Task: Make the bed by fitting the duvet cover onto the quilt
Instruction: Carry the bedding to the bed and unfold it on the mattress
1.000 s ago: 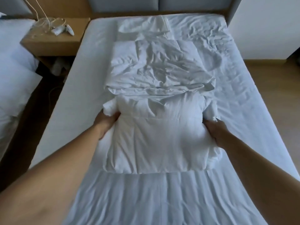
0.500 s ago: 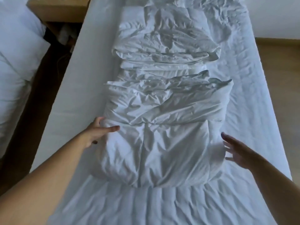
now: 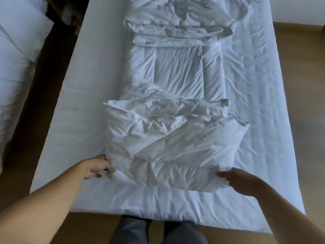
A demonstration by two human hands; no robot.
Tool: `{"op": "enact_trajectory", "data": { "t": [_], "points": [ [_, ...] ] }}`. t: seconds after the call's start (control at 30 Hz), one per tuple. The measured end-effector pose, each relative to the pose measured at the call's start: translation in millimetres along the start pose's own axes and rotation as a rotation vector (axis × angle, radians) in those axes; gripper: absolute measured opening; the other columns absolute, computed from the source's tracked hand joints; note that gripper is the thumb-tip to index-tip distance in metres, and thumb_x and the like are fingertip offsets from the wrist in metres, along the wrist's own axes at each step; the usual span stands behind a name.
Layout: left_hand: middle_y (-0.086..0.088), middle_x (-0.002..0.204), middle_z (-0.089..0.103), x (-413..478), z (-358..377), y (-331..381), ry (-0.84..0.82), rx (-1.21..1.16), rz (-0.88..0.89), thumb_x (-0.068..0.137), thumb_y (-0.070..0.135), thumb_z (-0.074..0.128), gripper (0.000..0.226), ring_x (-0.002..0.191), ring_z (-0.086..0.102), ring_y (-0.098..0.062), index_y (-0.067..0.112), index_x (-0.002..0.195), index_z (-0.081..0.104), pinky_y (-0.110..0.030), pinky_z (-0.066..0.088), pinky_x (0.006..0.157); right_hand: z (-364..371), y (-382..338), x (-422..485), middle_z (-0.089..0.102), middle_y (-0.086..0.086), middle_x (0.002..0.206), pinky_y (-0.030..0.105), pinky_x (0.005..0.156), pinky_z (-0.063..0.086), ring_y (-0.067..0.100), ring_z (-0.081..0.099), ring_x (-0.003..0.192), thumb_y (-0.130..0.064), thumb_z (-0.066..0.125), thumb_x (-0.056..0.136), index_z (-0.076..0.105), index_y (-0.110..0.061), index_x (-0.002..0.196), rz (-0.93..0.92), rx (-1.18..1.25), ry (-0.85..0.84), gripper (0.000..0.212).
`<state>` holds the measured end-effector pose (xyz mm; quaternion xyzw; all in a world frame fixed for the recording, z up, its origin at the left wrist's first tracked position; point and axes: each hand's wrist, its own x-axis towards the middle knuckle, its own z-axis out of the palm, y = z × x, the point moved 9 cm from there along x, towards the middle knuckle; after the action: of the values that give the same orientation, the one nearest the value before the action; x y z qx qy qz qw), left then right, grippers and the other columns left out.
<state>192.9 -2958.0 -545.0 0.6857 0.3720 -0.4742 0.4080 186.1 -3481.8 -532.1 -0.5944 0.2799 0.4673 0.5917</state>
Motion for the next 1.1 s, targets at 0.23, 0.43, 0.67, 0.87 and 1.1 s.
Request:
{"op": "enact_trajectory", "data": {
  "t": [0.23, 0.43, 0.67, 0.87, 1.1],
  "points": [
    [0.008, 0.131, 0.058, -46.4, -53.2, 151.7, 0.079, -0.342, 0.432, 0.064, 0.076, 0.076, 0.089, 0.107, 0.061, -0.026, 0.042, 0.141, 0.047, -0.056, 0.055, 0.082, -61.9, -124.7, -11.8, 0.064, 0.004, 0.134, 0.05, 0.106, 0.042, 0.025, 0.059, 0.124, -0.077, 0.048, 0.082, 0.058, -0.026, 0.138, -0.286, 0.435, 0.283, 0.077],
    [0.001, 0.135, 0.063, -20.9, 77.7, 147.0, 0.218, 0.275, 0.553, 0.077, 0.047, 0.081, 0.069, 0.114, 0.065, -0.024, 0.027, 0.139, 0.056, -0.039, 0.057, 0.091, 99.6, -105.0, 31.8, 0.071, 0.002, 0.097, 0.018, 0.061, 0.054, 0.007, 0.07, 0.072, -0.012, 0.064, 0.095, 0.067, -0.014, 0.092, -0.247, -0.242, 0.204, 0.005],
    [-0.003, 0.123, 0.067, -36.8, 70.3, -27.7, -0.127, -0.018, 0.347, 0.086, 0.005, 0.069, 0.052, 0.105, 0.064, -0.02, 0.027, 0.132, 0.058, -0.042, 0.055, 0.094, 145.8, 80.4, -22.9, 0.065, 0.0, 0.114, 0.038, 0.099, 0.05, 0.021, 0.06, 0.111, -0.031, 0.09, 0.066, 0.063, -0.024, 0.116, 0.089, -0.902, 0.146, 0.057],
    [0.012, 0.129, 0.05, -99.7, -17.4, 28.5, 0.059, -0.614, 0.466, 0.079, 0.086, 0.048, 0.073, 0.108, 0.054, -0.024, 0.04, 0.135, 0.056, -0.055, 0.058, 0.083, 183.9, 176.5, -76.0, 0.046, -0.003, 0.147, 0.036, 0.113, 0.036, 0.024, 0.046, 0.133, -0.032, 0.08, 0.079, 0.043, -0.031, 0.149, 0.474, -1.445, -0.289, 0.079],
    [-0.007, 0.119, 0.055, -98.0, 96.0, -8.9, -0.006, 0.595, 0.447, 0.086, 0.04, 0.076, 0.049, 0.105, 0.059, -0.028, 0.018, 0.128, 0.061, -0.042, 0.056, 0.077, 203.6, 20.3, -78.0, 0.059, 0.003, 0.139, 0.027, 0.099, 0.038, 0.022, 0.056, 0.127, -0.047, 0.066, 0.091, 0.06, -0.03, 0.134, -0.279, -1.21, 0.486, 0.047]
  ]
}}
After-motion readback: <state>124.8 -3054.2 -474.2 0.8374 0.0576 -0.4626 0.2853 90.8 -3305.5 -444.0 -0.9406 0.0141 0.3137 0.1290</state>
